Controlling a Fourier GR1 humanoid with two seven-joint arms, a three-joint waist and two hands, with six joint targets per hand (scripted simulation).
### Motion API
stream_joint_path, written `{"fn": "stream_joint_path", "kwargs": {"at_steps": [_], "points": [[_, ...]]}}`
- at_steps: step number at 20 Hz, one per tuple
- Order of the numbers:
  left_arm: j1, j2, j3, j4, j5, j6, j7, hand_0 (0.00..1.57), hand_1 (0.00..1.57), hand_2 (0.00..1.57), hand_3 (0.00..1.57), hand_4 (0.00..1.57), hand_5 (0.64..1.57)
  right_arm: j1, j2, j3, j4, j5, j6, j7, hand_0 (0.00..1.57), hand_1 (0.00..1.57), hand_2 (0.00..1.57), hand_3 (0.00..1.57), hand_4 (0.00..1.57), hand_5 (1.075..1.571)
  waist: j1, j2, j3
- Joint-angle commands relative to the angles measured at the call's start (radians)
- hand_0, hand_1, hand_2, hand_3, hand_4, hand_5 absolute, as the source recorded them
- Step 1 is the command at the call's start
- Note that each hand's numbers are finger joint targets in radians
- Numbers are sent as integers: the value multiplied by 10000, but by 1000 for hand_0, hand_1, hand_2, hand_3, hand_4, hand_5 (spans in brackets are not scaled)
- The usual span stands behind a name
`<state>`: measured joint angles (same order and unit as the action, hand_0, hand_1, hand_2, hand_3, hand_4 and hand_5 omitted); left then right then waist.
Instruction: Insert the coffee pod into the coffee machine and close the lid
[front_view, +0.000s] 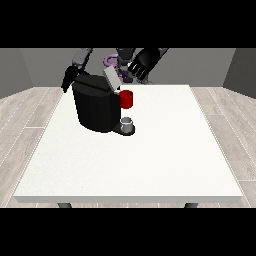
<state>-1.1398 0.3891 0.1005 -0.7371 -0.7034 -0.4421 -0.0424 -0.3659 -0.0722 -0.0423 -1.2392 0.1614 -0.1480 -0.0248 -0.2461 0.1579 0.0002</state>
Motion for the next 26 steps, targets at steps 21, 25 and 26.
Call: {"fn": "stream_joint_path", "kwargs": {"at_steps": [21, 25, 26], "points": [[-682, 599, 289, 1038, -345, 366, -589, 1243, 1243, 1284, 1230, 423, 1571, -626, -98, 47, -674, 103, -96, 414, 0, 0, 0, 0, 0, 1571, -647, 1252, -3], [-1065, 409, 277, 1058, -380, 320, -230, 1193, 1193, 1234, 1191, 434, 1571, -742, -24, -127, -358, -17, -185, 309, 0, 0, 0, 0, 100, 1571, -661, 1375, 0], [-905, 500, 162, 1022, -426, 202, -580, 1192, 1192, 1248, 1202, 420, 1571, -716, -17, -254, -355, -93, -264, 194, 0, 0, 0, 0, 165, 1571, -530, 1407, 0]]}}
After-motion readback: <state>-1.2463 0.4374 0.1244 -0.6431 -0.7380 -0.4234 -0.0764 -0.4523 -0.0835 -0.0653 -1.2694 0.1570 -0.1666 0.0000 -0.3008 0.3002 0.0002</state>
